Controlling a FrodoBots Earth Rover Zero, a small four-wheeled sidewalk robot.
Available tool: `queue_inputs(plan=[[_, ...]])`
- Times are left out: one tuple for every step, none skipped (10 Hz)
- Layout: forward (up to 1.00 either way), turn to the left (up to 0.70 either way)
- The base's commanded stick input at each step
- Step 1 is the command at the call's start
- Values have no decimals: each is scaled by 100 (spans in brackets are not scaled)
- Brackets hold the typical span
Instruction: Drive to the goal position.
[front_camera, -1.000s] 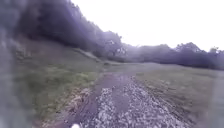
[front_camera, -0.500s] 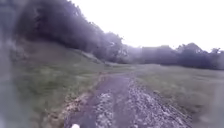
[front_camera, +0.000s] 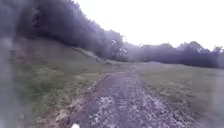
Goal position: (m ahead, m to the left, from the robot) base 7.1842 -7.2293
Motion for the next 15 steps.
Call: queue_inputs(plan=[[70,-24],[70,-20],[70,-8],[70,0],[70,0],[70,0],[70,0],[70,0],[70,0],[70,0],[70,0],[70,0],[70,0],[70,0],[70,-21]])
